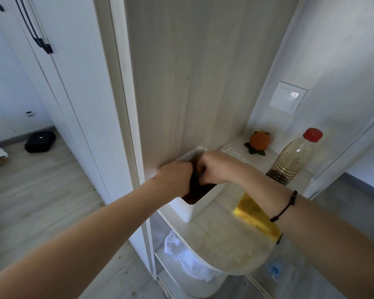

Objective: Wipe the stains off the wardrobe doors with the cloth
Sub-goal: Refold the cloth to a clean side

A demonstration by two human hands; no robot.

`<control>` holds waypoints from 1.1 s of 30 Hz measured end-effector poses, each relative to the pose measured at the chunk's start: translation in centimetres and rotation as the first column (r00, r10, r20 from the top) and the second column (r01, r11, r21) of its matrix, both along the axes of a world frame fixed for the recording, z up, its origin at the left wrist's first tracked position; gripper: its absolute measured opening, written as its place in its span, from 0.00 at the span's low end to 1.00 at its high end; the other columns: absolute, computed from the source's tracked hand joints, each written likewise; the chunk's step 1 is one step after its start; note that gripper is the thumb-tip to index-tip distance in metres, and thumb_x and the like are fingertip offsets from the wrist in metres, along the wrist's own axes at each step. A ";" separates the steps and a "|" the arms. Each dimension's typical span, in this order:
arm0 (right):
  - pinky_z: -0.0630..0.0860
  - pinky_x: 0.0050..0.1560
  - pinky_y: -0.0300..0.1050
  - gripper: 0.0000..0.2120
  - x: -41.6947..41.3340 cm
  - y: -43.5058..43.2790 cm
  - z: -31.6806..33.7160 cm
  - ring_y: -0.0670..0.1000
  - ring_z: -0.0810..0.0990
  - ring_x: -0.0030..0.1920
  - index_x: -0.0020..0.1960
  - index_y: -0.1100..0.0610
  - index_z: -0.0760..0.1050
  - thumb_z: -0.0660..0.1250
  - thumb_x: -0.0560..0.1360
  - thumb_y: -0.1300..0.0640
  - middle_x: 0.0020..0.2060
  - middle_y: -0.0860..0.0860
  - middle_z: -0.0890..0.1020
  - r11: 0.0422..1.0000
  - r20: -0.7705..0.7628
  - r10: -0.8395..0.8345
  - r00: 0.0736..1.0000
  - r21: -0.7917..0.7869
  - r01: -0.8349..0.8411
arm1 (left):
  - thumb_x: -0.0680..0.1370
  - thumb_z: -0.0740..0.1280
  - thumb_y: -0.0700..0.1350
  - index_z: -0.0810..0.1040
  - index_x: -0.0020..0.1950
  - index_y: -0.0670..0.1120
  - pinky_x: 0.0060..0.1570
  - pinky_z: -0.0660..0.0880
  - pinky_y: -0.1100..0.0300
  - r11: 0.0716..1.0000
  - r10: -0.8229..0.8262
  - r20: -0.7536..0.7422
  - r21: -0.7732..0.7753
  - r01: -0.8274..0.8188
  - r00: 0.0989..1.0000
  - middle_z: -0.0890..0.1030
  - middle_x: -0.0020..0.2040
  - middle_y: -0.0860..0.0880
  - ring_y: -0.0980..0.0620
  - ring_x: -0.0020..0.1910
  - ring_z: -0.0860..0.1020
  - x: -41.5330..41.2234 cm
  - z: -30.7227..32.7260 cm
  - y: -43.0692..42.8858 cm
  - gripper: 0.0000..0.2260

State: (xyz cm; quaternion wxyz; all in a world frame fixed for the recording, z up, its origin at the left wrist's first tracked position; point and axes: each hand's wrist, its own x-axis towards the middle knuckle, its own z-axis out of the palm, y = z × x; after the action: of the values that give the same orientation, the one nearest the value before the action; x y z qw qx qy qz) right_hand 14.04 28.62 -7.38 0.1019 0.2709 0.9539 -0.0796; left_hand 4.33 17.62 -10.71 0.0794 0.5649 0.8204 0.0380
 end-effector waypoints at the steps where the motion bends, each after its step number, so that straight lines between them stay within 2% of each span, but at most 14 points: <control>1: 0.69 0.33 0.43 0.12 -0.1 0.0 0.0 0.53 0.77 0.38 0.34 0.49 0.70 0.73 0.70 0.52 0.33 0.48 0.75 1.000 -0.003 -0.005 1.000 -0.028 0.005 | 0.78 0.65 0.44 0.77 0.61 0.47 0.42 0.74 0.58 1.000 0.006 0.001 -0.008 -0.006 1.000 0.82 0.52 0.48 0.46 0.51 0.81 0.0 0.0 0.0 0.12; 3: 0.69 0.33 0.44 0.12 -0.3 0.3 -0.2 0.56 0.78 0.39 0.34 0.50 0.68 0.71 0.70 0.54 0.34 0.50 0.74 0.998 -0.107 -0.043 0.993 0.030 0.046 | 0.78 0.65 0.42 0.77 0.59 0.46 0.42 0.73 0.58 1.000 0.017 -0.002 -0.012 -0.017 1.000 0.82 0.51 0.48 0.46 0.50 0.82 0.2 0.3 0.0 0.11; 5: 0.71 0.35 0.45 0.11 -0.4 0.4 -0.4 0.57 0.79 0.40 0.36 0.50 0.68 0.70 0.70 0.55 0.35 0.50 0.74 0.997 -0.122 -0.051 0.991 0.050 0.058 | 0.78 0.65 0.42 0.77 0.59 0.45 0.43 0.74 0.57 1.000 0.024 -0.001 0.001 -0.024 1.000 0.82 0.52 0.47 0.45 0.51 0.81 0.3 0.5 -0.1 0.10; 7: 0.73 0.35 0.46 0.09 -0.3 0.2 -0.5 0.55 0.79 0.41 0.39 0.49 0.71 0.73 0.70 0.53 0.37 0.50 0.76 0.998 -0.095 -0.052 0.994 -0.039 0.049 | 0.77 0.65 0.43 0.77 0.59 0.45 0.44 0.73 0.56 0.999 0.036 -0.002 0.004 -0.036 0.999 0.82 0.53 0.46 0.44 0.53 0.81 0.4 0.6 -0.3 0.11; 9: 0.73 0.35 0.46 0.10 -0.2 0.3 -0.4 0.53 0.78 0.39 0.39 0.51 0.72 0.73 0.69 0.52 0.37 0.50 0.76 0.994 -0.158 -0.068 0.985 -0.092 0.054 | 0.76 0.66 0.45 0.77 0.56 0.44 0.43 0.73 0.57 1.000 0.030 -0.007 -0.006 -0.030 1.000 0.82 0.51 0.47 0.44 0.52 0.81 0.4 0.7 -0.4 0.10; 12: 0.65 0.30 0.44 0.14 0.4 0.6 0.4 0.49 0.72 0.32 0.33 0.53 0.70 0.75 0.68 0.55 0.31 0.49 0.73 0.980 -0.255 -0.101 0.962 -0.190 0.052 | 0.75 0.67 0.44 0.76 0.57 0.43 0.43 0.75 0.58 0.999 -0.004 0.016 -0.047 0.005 1.000 0.82 0.50 0.47 0.45 0.51 0.82 0.7 0.9 -0.3 0.12; 14: 0.64 0.30 0.43 0.10 0.7 0.9 1.2 0.48 0.71 0.31 0.36 0.55 0.73 0.75 0.68 0.58 0.31 0.49 0.73 0.968 -0.324 -0.124 0.938 -0.248 0.042 | 0.76 0.67 0.42 0.73 0.61 0.43 0.44 0.75 0.58 0.997 -0.035 0.041 -0.069 0.038 0.999 0.81 0.51 0.46 0.45 0.52 0.81 0.7 1.1 -0.2 0.14; 17: 0.63 0.32 0.44 0.07 1.3 1.2 2.7 0.46 0.70 0.30 0.38 0.58 0.75 0.73 0.68 0.63 0.30 0.49 0.73 0.942 -0.478 -0.176 0.861 -0.336 0.007 | 0.75 0.69 0.42 0.76 0.55 0.43 0.40 0.76 0.58 0.993 -0.063 0.064 -0.091 0.069 0.996 0.77 0.41 0.49 0.47 0.45 0.80 0.2 1.5 -0.2 0.10; 19: 0.63 0.31 0.42 0.06 1.8 1.3 4.0 0.45 0.69 0.30 0.40 0.60 0.75 0.72 0.69 0.64 0.30 0.49 0.73 0.922 -0.561 -0.239 0.793 -0.388 0.003 | 0.75 0.71 0.45 0.79 0.52 0.43 0.41 0.78 0.58 0.995 -0.061 0.113 -0.075 0.070 0.992 0.77 0.39 0.50 0.48 0.42 0.80 0.0 1.7 -0.3 0.09; 23: 0.68 0.35 0.43 0.07 2.0 1.5 6.5 0.46 0.73 0.33 0.39 0.56 0.74 0.71 0.68 0.65 0.31 0.50 0.74 0.855 -0.659 -0.357 0.662 -0.517 -0.053 | 0.76 0.71 0.54 0.79 0.56 0.45 0.45 0.77 0.61 0.998 -0.036 0.218 0.049 0.026 0.975 0.81 0.45 0.49 0.49 0.44 0.80 -0.1 2.2 -0.6 0.15; 26: 0.69 0.37 0.46 0.09 2.1 1.6 8.0 0.50 0.74 0.36 0.39 0.54 0.74 0.71 0.66 0.65 0.32 0.52 0.74 0.830 -0.709 -0.389 0.588 -0.547 -0.111 | 0.78 0.69 0.53 0.75 0.63 0.46 0.52 0.76 0.58 0.990 0.020 0.313 0.126 -0.063 0.949 0.81 0.55 0.48 0.47 0.53 0.79 -0.6 2.5 -0.6 0.18; 28: 0.69 0.35 0.43 0.07 2.1 1.5 8.5 0.49 0.74 0.35 0.41 0.57 0.74 0.71 0.68 0.64 0.33 0.55 0.75 0.883 -0.718 -0.320 0.619 -0.463 -0.081 | 0.79 0.68 0.50 0.73 0.66 0.48 0.53 0.76 0.58 0.981 0.058 0.362 0.152 -0.121 0.930 0.80 0.58 0.48 0.48 0.53 0.77 -1.1 2.5 -0.7 0.17; 31: 0.66 0.29 0.38 0.05 2.0 1.1 7.3 0.48 0.74 0.33 0.42 0.57 0.76 0.72 0.69 0.63 0.33 0.51 0.76 0.965 -0.589 -0.173 0.789 -0.261 0.017 | 0.79 0.65 0.44 0.73 0.64 0.49 0.52 0.77 0.57 0.987 0.075 0.287 0.112 -0.111 0.955 0.80 0.57 0.48 0.48 0.52 0.78 -1.0 2.2 -1.1 0.14; 33: 0.64 0.26 0.34 0.06 1.6 0.9 5.1 0.49 0.75 0.34 0.41 0.56 0.76 0.73 0.69 0.62 0.33 0.48 0.76 0.984 -0.491 -0.132 0.861 -0.172 0.053 | 0.78 0.64 0.43 0.73 0.64 0.48 0.50 0.78 0.56 0.993 0.054 0.237 0.090 -0.077 0.970 0.81 0.56 0.48 0.46 0.53 0.80 -0.7 1.9 -1.3 0.14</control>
State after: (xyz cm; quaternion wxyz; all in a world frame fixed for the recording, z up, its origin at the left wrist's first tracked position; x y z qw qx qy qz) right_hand 15.63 29.55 -2.23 -0.1321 0.2779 0.9246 -0.2247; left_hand 3.62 16.32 -8.83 0.1463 0.5322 0.8207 0.1477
